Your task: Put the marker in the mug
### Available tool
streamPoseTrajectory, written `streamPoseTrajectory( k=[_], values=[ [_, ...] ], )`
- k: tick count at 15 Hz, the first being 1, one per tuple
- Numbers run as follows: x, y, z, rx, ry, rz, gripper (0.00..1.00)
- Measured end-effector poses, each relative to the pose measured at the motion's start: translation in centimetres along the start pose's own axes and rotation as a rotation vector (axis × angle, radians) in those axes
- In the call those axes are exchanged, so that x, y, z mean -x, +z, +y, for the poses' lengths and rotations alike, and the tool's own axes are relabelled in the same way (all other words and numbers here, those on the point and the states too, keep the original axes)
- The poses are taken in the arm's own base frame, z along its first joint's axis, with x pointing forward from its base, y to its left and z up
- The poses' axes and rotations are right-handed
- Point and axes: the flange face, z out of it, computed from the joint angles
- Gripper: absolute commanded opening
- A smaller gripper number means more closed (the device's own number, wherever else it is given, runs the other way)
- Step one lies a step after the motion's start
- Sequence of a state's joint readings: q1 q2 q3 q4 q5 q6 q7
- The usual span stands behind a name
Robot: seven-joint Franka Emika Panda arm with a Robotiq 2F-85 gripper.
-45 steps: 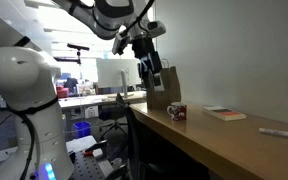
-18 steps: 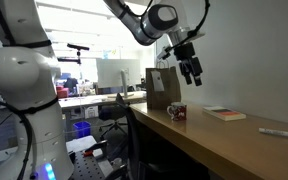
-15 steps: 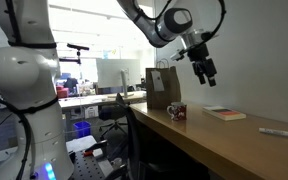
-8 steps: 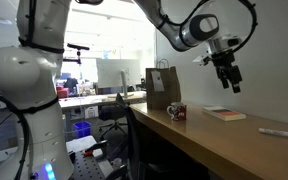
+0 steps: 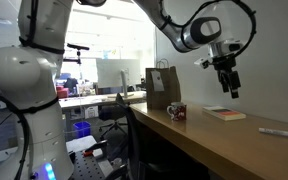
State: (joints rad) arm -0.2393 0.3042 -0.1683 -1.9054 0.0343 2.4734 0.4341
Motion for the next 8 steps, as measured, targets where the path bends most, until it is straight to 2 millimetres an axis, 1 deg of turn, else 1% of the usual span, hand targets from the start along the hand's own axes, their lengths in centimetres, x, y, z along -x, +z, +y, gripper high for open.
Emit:
streamPoseTrajectory(
  k=[1,3,8],
  values=[
    [-0.1,0.9,-0.1,-0.007,0.022,-0.023,1.00],
    [-1.0,2.8,-0.4,-0.017,0.062,-0.053,1.00],
    [-5.6,7.0,-1.2,-0.023,0.155,-0.071,1.00]
  ],
)
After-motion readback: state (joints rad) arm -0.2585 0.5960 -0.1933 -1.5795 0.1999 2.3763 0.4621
